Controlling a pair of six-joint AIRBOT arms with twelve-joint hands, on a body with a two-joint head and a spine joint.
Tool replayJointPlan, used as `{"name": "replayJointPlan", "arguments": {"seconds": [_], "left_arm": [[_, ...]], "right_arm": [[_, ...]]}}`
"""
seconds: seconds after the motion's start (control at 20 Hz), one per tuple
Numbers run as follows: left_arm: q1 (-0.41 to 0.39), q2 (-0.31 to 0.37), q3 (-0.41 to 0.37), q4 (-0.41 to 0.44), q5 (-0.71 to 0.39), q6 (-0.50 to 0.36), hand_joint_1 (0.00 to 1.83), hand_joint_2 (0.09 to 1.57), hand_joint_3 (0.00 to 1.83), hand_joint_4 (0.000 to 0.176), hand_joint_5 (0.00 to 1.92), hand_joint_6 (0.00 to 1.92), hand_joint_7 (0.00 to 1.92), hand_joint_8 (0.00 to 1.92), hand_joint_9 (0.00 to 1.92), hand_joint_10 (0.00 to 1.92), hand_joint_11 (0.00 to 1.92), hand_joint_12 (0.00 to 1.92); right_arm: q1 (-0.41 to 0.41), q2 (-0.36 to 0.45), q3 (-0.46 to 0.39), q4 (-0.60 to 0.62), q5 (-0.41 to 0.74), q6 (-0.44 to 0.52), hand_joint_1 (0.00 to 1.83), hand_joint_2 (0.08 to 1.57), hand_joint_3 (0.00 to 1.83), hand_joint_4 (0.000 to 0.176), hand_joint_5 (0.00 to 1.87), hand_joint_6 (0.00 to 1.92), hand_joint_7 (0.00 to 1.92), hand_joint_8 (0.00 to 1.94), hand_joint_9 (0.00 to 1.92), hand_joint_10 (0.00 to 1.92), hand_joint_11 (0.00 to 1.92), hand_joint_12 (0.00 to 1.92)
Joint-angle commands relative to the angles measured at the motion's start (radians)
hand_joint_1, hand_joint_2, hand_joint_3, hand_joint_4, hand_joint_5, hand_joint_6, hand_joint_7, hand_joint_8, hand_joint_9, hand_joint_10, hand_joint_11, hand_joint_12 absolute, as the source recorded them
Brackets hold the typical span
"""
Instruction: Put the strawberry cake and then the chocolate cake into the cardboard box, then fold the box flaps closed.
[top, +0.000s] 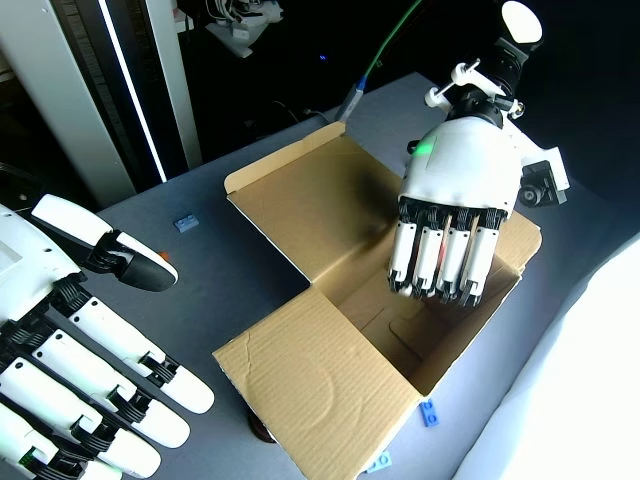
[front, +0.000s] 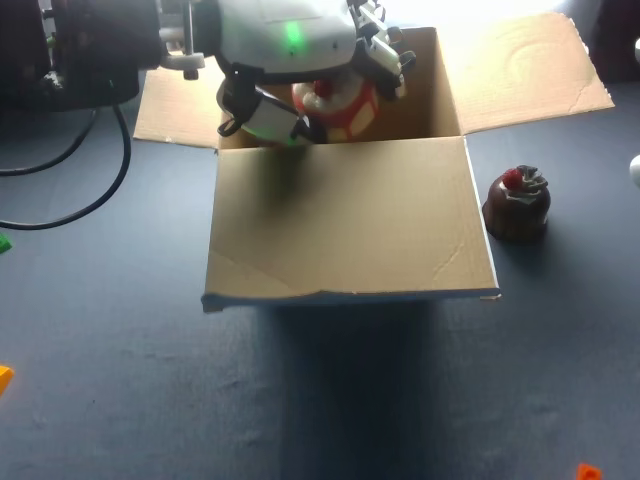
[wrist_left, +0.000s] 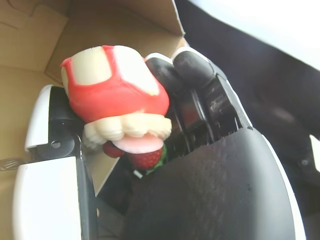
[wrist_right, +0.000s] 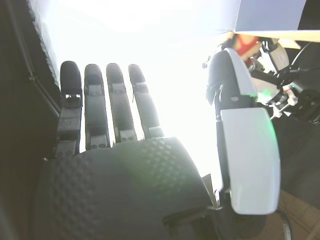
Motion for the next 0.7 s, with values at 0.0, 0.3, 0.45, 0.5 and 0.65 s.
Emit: {"name": "replayJointPlan", "arguments": {"seconds": [0.0, 0.3, 0.45, 0.5, 0.65], "left_arm": [[-0.006, 0.004, 0.007, -0.055, -0.028, 0.005, 0.77, 1.06, 0.00, 0.000, 0.58, 0.03, 0.74, 0.05, 0.68, 0.81, 0.37, 1.53], [-0.005, 0.004, 0.016, -0.055, -0.031, 0.005, 0.56, 0.97, 0.00, 0.020, 0.19, 0.00, 0.43, 0.00, 0.75, 0.05, 0.33, 1.23], [-0.015, 0.002, 0.041, -0.055, -0.040, 0.005, 0.55, 0.95, 0.00, 0.030, 0.16, 0.00, 0.40, 0.00, 0.72, 0.02, 0.31, 1.18], [-0.021, 0.001, 0.058, -0.055, -0.046, 0.005, 0.55, 0.95, 0.00, 0.030, 0.16, 0.00, 0.40, 0.00, 0.72, 0.02, 0.31, 1.18], [-0.040, 0.001, 0.101, -0.055, -0.052, 0.005, 0.55, 0.96, 0.00, 0.020, 0.22, 0.02, 0.45, 0.02, 0.73, 0.02, 0.31, 1.18]], "right_arm": [[0.014, 0.011, 0.002, -0.030, 0.107, 0.005, 0.34, 1.16, 0.00, 0.000, 0.20, 0.00, 0.19, 0.00, 0.20, 0.00, 0.00, 0.82], [0.014, 0.009, 0.002, -0.030, 0.107, 0.004, 0.30, 1.18, 0.00, 0.000, 0.19, 0.00, 0.17, 0.00, 0.18, 0.00, 0.00, 0.75], [0.014, 0.009, 0.002, -0.030, 0.109, 0.004, 0.32, 1.17, 0.00, 0.000, 0.19, 0.00, 0.17, 0.00, 0.19, 0.00, 0.00, 0.77], [0.014, 0.009, 0.003, -0.030, 0.112, 0.004, 0.32, 1.17, 0.00, 0.000, 0.19, 0.00, 0.17, 0.00, 0.19, 0.00, 0.00, 0.77], [0.014, 0.009, 0.004, -0.030, 0.170, 0.005, 0.32, 1.16, 0.00, 0.000, 0.20, 0.00, 0.18, 0.00, 0.20, 0.01, 0.00, 0.84]]}}
